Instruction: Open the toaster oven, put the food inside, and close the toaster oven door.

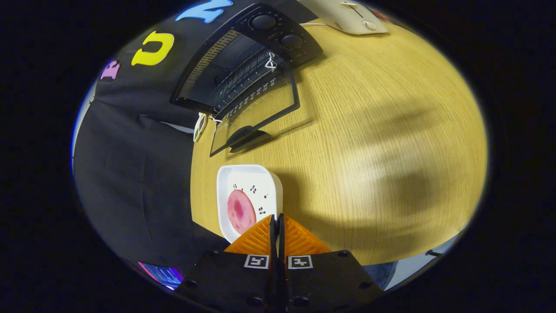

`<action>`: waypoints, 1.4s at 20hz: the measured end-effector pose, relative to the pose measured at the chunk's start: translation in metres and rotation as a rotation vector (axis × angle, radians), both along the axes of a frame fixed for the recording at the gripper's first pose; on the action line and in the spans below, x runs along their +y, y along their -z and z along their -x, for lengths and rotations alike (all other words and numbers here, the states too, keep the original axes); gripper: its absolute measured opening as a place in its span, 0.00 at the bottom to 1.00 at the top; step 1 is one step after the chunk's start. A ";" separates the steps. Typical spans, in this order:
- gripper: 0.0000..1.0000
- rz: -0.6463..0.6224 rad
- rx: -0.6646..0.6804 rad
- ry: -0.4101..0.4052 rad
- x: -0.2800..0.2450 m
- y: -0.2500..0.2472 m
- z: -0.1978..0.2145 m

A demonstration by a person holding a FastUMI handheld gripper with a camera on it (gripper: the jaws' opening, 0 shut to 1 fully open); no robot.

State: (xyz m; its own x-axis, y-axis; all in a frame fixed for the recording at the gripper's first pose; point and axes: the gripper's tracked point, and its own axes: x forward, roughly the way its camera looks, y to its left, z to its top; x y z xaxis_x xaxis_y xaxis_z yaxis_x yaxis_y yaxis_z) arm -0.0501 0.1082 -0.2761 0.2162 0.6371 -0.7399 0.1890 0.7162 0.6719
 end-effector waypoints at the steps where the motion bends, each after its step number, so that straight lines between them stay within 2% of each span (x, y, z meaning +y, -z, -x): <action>1: 0.02 -0.011 -0.001 0.029 0.004 -0.003 0.002; 6: 0.02 -0.023 -0.011 0.139 0.021 -0.012 0.010; 12: 0.02 -0.024 -0.029 0.307 0.033 -0.028 -0.011; 20: 0.02 -0.101 -0.049 0.559 0.056 -0.039 -0.071; 24: 0.02 -0.095 -0.051 0.615 0.065 -0.037 -0.100; 28: 0.02 -0.143 -0.047 0.717 0.074 -0.037 -0.137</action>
State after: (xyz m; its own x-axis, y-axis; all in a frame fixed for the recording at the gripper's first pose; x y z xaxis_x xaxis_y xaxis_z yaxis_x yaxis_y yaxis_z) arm 0.0873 0.1825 -0.2387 0.6456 0.4169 -0.6398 0.5472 0.3319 0.7684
